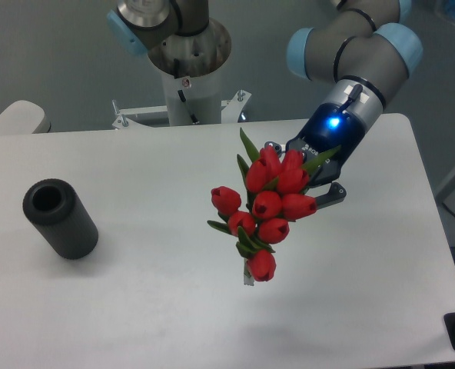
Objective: Place the flowers on the table
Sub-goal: 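Carry the red tulip bunch in the gripper, lifting it slightly, then lower the tulips and lay them flat on the table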
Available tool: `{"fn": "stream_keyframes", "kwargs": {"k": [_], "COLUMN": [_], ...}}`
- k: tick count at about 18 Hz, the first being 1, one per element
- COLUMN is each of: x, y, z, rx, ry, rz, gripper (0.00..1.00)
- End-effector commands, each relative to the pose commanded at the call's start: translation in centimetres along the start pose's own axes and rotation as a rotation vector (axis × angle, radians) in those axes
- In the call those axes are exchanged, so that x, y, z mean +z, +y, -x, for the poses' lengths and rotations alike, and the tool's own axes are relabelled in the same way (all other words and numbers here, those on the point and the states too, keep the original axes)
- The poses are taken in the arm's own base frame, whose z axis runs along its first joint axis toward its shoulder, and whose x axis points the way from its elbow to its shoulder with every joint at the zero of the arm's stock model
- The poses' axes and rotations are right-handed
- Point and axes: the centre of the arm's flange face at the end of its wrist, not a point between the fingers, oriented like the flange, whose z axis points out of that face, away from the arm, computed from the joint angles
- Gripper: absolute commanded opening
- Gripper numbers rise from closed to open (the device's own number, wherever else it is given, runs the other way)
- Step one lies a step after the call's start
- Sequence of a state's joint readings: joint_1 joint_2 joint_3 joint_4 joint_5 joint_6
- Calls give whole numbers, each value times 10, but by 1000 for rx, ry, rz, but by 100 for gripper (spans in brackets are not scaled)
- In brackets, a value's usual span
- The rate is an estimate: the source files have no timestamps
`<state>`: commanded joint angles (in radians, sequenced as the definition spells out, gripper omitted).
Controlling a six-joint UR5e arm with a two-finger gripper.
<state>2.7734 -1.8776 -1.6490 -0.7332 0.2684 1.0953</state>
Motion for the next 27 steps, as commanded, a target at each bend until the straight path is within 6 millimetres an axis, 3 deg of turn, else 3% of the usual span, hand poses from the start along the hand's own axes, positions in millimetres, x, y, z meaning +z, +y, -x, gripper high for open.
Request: {"fn": "stream_keyframes", "kwargs": {"k": [12, 18, 22, 24, 27], "x": [-6, -25, -33, -22, -8], "y": [9, -8, -14, -12, 13], "z": [-2, -16, -36, -55, -81], "rx": [37, 128, 147, 189, 262], "ry": [-21, -178, -248, -262, -248], "rz": [28, 303, 462, 574, 789], "gripper": [13, 14, 13, 13, 10]}}
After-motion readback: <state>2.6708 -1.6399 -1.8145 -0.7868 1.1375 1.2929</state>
